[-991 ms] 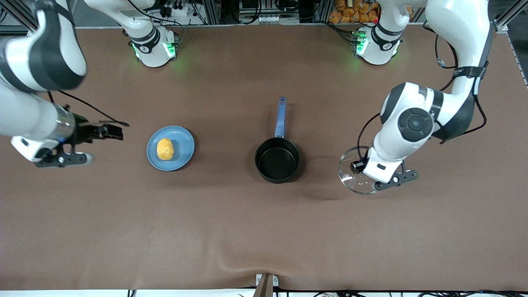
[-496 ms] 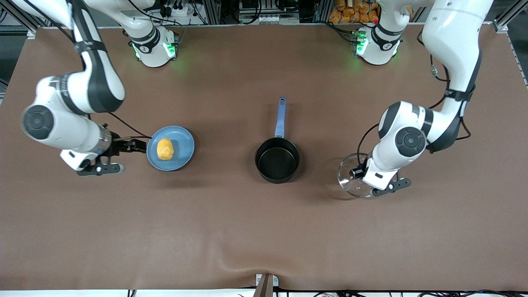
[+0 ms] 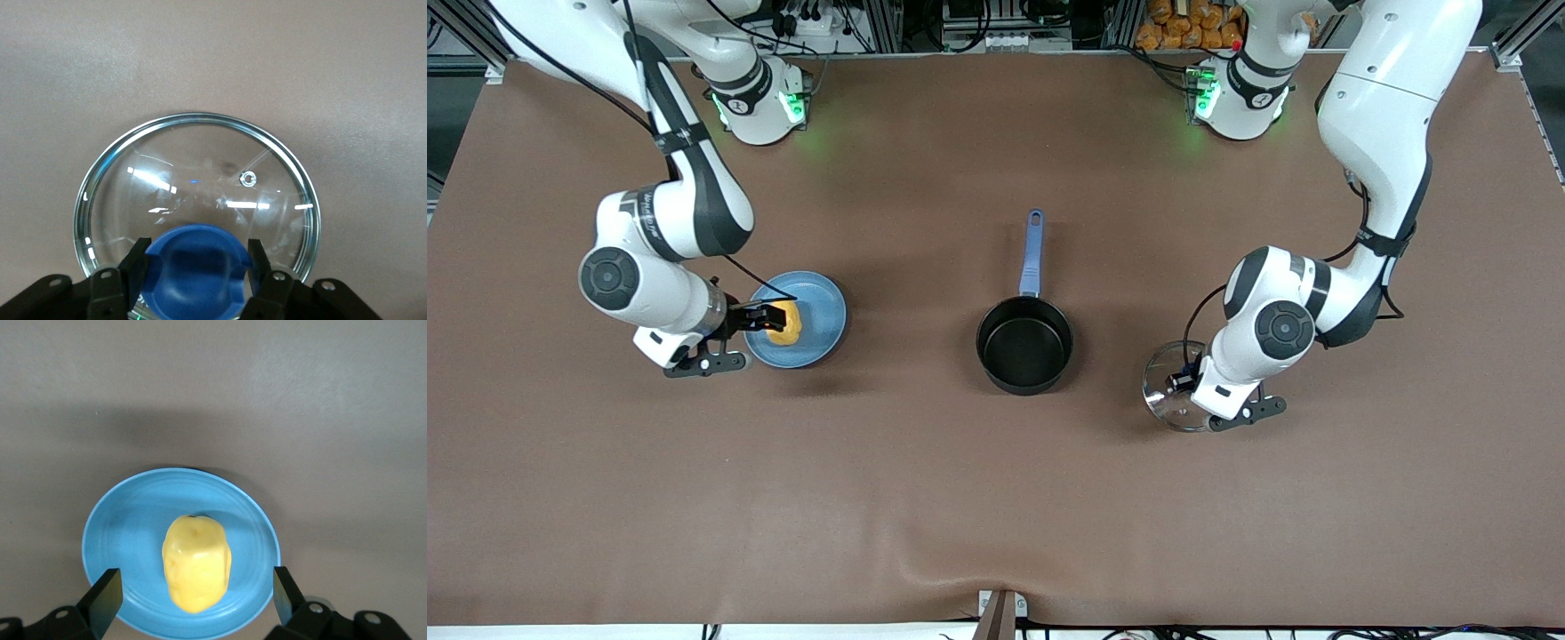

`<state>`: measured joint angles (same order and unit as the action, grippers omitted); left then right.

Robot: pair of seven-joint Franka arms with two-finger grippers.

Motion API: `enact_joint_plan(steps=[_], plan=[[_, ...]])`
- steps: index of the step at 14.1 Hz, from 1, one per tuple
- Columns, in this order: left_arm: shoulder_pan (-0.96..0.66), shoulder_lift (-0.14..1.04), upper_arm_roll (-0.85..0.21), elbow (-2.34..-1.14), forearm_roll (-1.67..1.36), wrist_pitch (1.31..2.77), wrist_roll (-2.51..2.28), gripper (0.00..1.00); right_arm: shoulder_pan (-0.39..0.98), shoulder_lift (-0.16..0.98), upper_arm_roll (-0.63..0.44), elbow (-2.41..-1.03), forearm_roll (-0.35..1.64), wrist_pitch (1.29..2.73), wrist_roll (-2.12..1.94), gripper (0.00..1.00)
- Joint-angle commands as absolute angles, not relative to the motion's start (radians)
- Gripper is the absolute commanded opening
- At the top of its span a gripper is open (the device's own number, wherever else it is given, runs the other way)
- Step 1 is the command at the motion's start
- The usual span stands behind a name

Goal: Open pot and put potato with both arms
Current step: 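Set the lid down with the left gripper while the right gripper grasps the potato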

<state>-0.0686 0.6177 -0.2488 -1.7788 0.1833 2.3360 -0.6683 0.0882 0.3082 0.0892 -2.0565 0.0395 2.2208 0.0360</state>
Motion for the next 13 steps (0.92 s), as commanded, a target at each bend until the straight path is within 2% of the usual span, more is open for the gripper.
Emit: enact_joint_plan(steps=[1,7,8,9,10,11,12,13], plan=[[-0.046,0.591,-0.255,-1.824,0.245,2.339,-0.661,0.50,0.110,0.298,0.087,-2.144,0.052,2.334,0.069,1.00],[0.000,0.575,-0.256,-1.873,0.273,2.350,-0.609,0.50,0.114,0.313,0.087,-2.235,0.052,2.443,0.069,1.00],[0.000,0.575,-0.256,-1.873,0.276,2.352,-0.611,0.54,0.114,0.321,0.087,-2.246,0.052,2.466,0.069,0.98],[0.000,0.575,-0.258,-1.871,0.276,2.352,-0.611,0.94,0.114,0.327,0.087,-2.252,0.052,2.488,0.069,0.93],[-0.002,0.574,-0.258,-1.870,0.276,2.350,-0.611,1.00,0.115,0.331,0.087,-2.253,0.052,2.494,0.069,0.69],[-0.002,0.563,-0.259,-1.870,0.276,2.349,-0.611,1.00,0.115,0.331,0.087,-2.252,0.052,2.487,0.068,0.35],[-0.002,0.543,-0.259,-1.868,0.275,2.339,-0.612,1.00,0.117,0.330,0.087,-2.250,0.052,2.485,0.069,0.12],[0.000,0.516,-0.261,-1.868,0.275,2.335,-0.618,1.00,0.120,0.331,0.087,-2.249,0.052,2.485,0.068,0.00]])
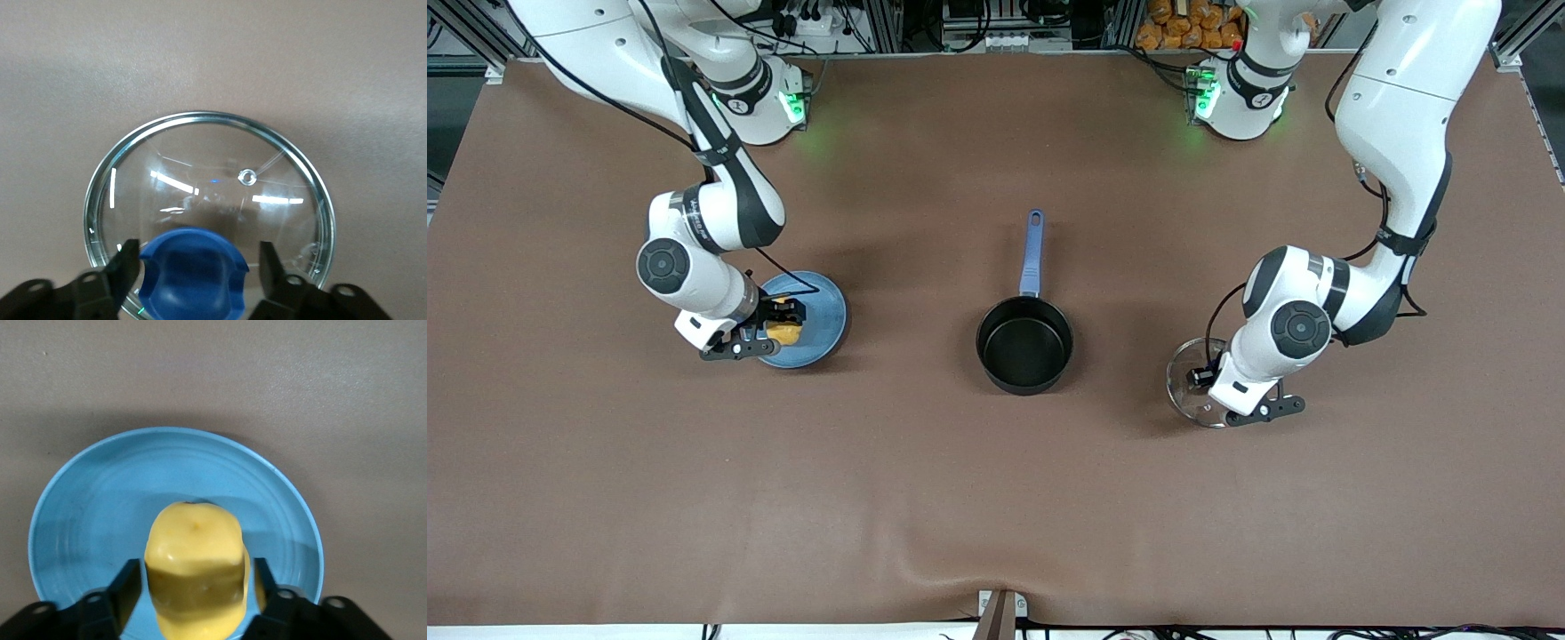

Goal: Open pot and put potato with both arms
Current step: 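Set the lid down with the left gripper while the right gripper grasps the potato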

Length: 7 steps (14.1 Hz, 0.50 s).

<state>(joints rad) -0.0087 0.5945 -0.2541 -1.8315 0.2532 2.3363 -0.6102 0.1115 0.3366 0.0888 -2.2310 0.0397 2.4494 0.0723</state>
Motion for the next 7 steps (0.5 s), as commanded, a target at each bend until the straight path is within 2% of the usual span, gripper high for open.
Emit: enact_joint_plan(steps=[1,4,7], plan=[[-0.002,0.487,-0.261,-1.867,0.275,2.310,-0.620,1.00,0.118,0.330,0.087,-2.244,0.052,2.484,0.069,0.00],[0.002,0.381,-0.265,-1.829,0.261,2.162,-0.614,1.00,0.124,0.322,0.090,-2.192,0.054,2.423,0.075,0.00],[0.003,0.247,-0.268,-1.751,0.152,1.992,-0.594,1.00,0.198,0.331,0.091,-1.952,0.054,2.141,0.228,0.00]])
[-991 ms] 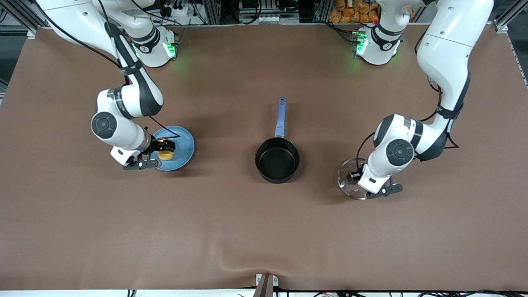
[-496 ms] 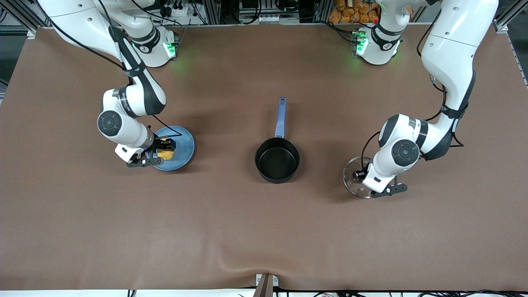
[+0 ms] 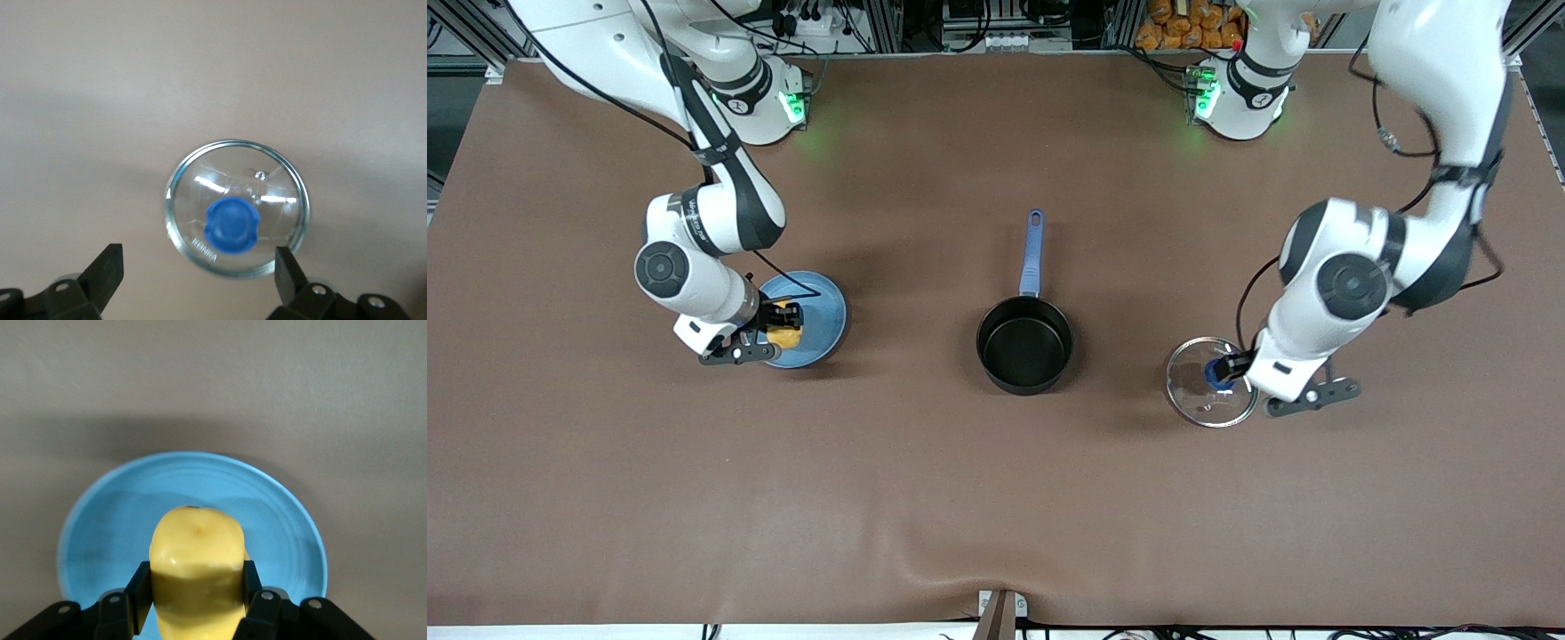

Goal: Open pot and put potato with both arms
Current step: 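Set the lid down with the left gripper while the right gripper grasps the potato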

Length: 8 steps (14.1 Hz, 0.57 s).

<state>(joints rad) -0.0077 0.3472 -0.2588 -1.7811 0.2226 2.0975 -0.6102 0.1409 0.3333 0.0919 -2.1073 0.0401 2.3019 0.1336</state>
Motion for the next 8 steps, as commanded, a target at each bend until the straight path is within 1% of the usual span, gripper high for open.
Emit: enact_joint_plan(steps=[1,2,4,6,8], plan=[[0.003,0.227,-0.267,-1.690,0.099,1.908,-0.550,1.00,0.224,0.351,0.091,-1.865,0.057,2.081,0.276,0.00],[0.009,0.221,-0.264,-1.616,0.063,1.811,-0.510,1.00,0.250,0.379,0.092,-1.788,0.066,2.053,0.323,0.00],[0.020,0.219,-0.267,-1.490,0.037,1.650,-0.468,1.00,0.320,0.443,0.091,-1.633,0.188,2.005,0.450,0.00],[0.021,0.192,-0.265,-1.439,0.017,1.573,-0.448,1.00,0.383,0.504,0.089,-1.519,0.230,2.000,0.559,0.00],[0.021,0.138,-0.258,-1.440,0.003,1.560,-0.436,1.00,0.440,0.584,0.092,-1.400,0.235,2.002,0.636,0.00]])
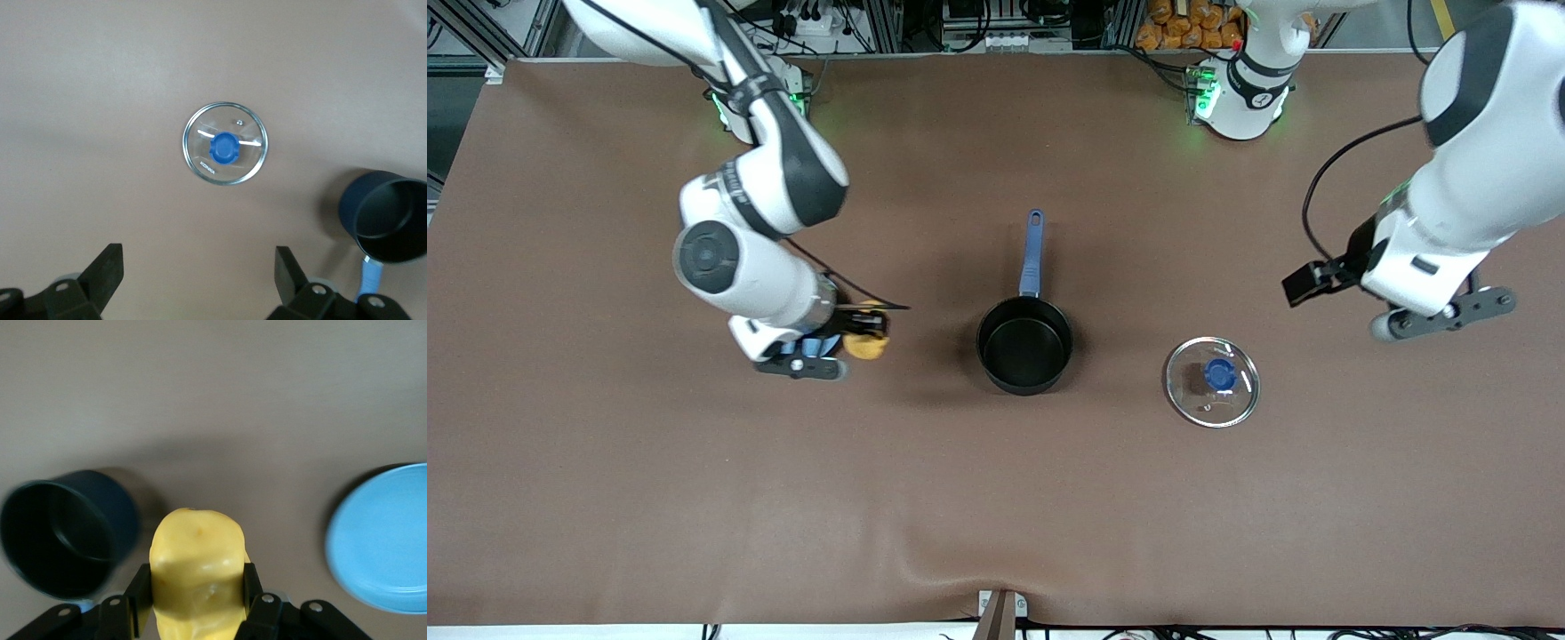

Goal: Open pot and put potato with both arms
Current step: 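Carry the yellow potato with the right gripper over the saucepan and release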

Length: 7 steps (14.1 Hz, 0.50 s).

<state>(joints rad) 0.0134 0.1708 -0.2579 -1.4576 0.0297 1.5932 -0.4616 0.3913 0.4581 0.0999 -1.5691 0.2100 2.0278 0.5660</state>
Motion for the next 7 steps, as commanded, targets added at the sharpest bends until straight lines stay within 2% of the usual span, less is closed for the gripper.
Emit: enact_joint_plan(steps=[1,4,7], plan=[[0.020,0.130,-0.258,-1.439,0.003,1.559,-0.434,1.00,0.490,0.630,0.091,-1.337,0.232,2.008,0.694,0.00],[0.020,0.132,-0.258,-1.440,0.002,1.559,-0.416,1.00,0.573,0.738,0.089,-1.168,0.232,2.016,0.825,0.00],[0.053,0.126,-0.255,-1.433,-0.009,1.557,-0.296,1.00,0.653,0.805,0.087,-1.134,0.229,2.100,0.825,0.00]])
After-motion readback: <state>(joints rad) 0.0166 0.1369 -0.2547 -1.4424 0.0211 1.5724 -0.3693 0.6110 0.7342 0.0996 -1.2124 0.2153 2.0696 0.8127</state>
